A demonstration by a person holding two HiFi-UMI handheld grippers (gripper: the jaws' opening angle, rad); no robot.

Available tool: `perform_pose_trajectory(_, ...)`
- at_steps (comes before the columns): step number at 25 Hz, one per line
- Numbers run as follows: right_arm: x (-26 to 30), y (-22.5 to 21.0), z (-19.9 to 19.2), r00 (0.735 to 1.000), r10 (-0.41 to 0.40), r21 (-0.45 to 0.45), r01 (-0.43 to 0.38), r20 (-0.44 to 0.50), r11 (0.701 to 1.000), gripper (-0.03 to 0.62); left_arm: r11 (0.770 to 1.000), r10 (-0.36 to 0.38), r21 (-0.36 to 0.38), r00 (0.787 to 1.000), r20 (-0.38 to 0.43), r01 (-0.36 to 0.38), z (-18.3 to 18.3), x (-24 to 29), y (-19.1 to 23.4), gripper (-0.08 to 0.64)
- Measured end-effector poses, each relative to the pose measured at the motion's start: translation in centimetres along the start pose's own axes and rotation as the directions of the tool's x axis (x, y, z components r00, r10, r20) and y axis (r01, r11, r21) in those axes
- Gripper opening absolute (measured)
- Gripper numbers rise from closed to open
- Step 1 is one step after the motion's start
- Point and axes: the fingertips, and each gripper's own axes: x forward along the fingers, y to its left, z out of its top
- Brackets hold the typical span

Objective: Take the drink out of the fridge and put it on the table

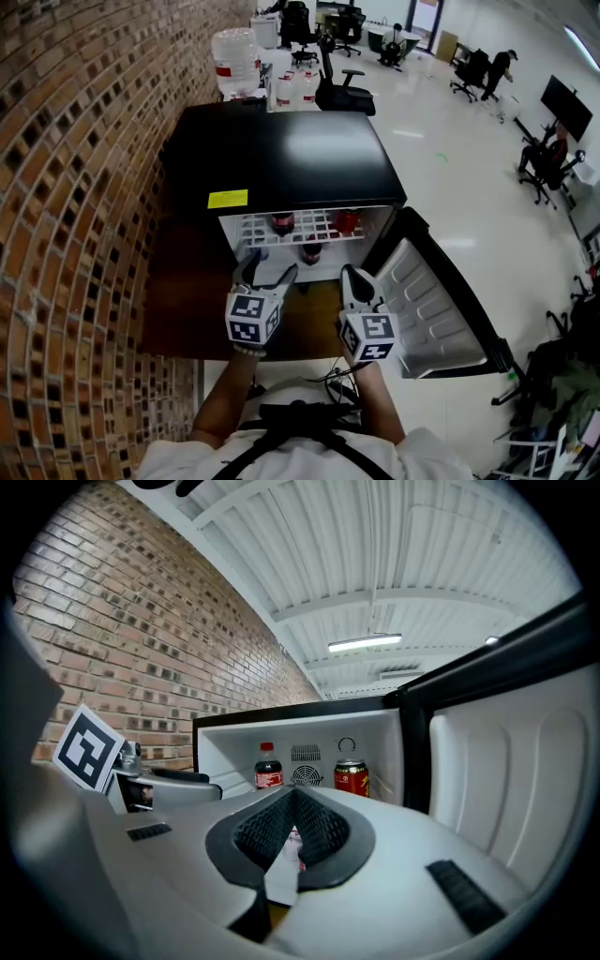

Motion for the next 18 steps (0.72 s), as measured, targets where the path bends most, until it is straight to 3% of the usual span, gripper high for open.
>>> perform_pose_trajectory(7,0.0,-0.9,0.2,1.000,-0.010,-0.004,0.010,0.003,1.000,0.015,1.000,0.022,0.005,1.000,0.011,-0.022,0.8,3.3,1.4,0.495)
perform_pose_trajectory(12,-0.1,-1.3,0.4,1.000,-0.011,-0.008,0.011,0.006,1.000,0.015,0.999,0.032,-0.033,0.999,0.001,-0.032,0.9,6.2,2.5,0.508)
perform_pose_trajectory(18,0.0,-1.9,0.3,1.000,-0.012,-0.014,0.012,-0.001,1.000,0.015,0.997,0.079,-0.002,0.997,-0.011,-0.079,0.9,9.0,4.4,0.508)
